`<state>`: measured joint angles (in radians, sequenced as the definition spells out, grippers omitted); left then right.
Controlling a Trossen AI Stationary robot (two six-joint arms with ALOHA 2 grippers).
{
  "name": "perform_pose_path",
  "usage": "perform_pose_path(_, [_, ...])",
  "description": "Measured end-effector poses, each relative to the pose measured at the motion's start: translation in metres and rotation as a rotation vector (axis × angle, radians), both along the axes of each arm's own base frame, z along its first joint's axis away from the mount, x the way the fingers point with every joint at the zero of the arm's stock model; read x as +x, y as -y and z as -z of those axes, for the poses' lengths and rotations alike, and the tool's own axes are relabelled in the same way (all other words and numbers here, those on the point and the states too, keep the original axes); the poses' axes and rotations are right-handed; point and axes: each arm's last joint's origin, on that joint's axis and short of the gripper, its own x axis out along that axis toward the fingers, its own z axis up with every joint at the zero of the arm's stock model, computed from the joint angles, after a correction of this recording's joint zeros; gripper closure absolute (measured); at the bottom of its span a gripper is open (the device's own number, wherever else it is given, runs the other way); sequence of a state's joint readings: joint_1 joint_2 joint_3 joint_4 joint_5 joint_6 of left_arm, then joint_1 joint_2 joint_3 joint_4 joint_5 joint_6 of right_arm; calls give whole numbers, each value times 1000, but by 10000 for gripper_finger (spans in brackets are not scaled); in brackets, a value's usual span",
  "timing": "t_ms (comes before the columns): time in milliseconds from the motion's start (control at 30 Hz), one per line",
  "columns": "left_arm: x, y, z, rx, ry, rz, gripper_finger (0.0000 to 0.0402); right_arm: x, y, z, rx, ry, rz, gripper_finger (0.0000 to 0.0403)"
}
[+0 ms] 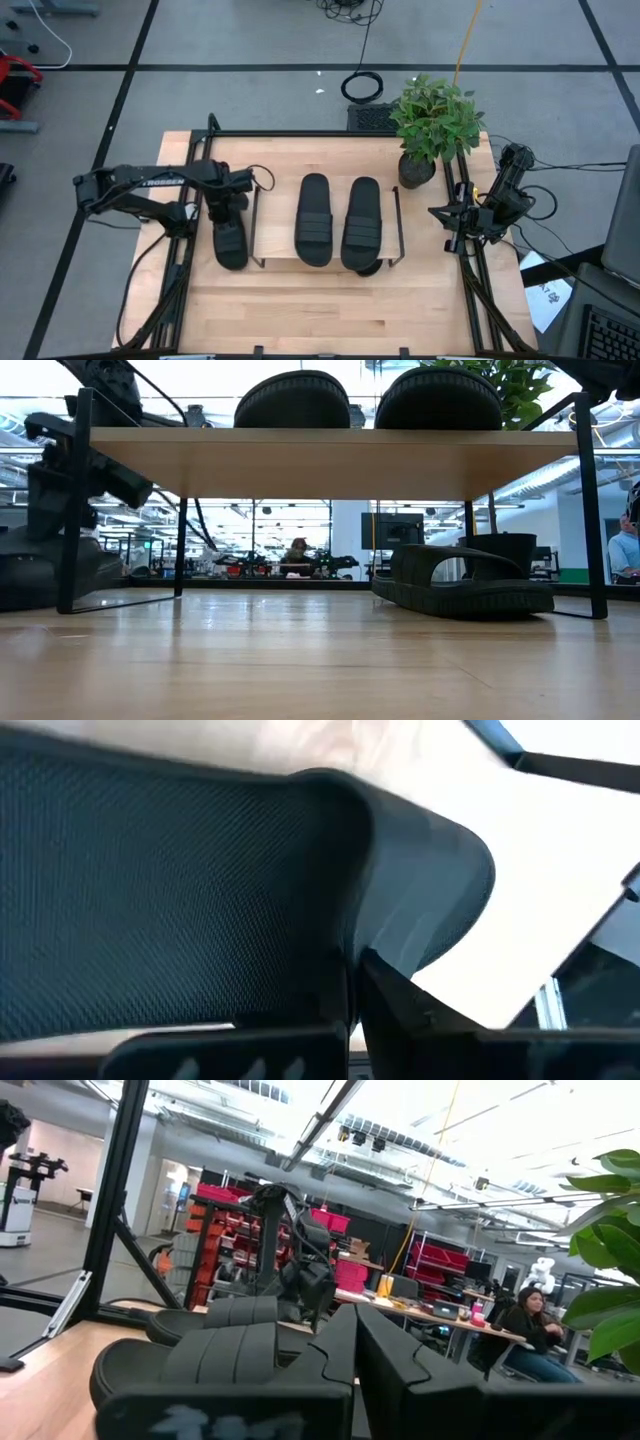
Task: Pick and place slides into the shelf
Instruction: Put the black slide under the shelf
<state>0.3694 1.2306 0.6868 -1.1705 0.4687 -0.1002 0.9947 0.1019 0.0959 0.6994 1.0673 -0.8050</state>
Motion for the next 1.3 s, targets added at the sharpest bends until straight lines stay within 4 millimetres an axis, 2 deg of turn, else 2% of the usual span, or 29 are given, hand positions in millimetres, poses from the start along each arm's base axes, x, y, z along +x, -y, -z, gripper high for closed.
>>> perform_pose_path(200, [-8, -16, -32, 114, -11, -30, 399, 0, -1, -1, -14, 23, -38, 403])
perform_pose_path(400, [-21, -28, -77, 274, 38, -55, 400, 0, -1, -1, -16, 25, -42, 403])
perform_pose_path(600, [-37, -26, -145, 500, 203, -78, 400, 0, -1, -1, -16, 25, -42, 403])
perform_pose_path(767, [-60, -13, -210, 706, 335, -148, 401, 0, -1, -1, -16, 25, -42, 403])
perform_pose_path(900, [-76, 1, -249, 769, 509, -185, 401, 0, -1, -1, -15, 25, -42, 403])
perform_pose_path(1033, [-81, 11, -269, 717, 694, -195, 401, 0, -1, -1, -15, 25, -42, 403])
perform_pose_path(1200, [-70, 15, -270, 616, 774, -217, 401, 0, -1, -1, -10, 29, -42, 403])
perform_pose_path(1300, [-58, 19, -271, 601, 856, -162, 401, 0, -1, -1, -11, 29, -42, 403])
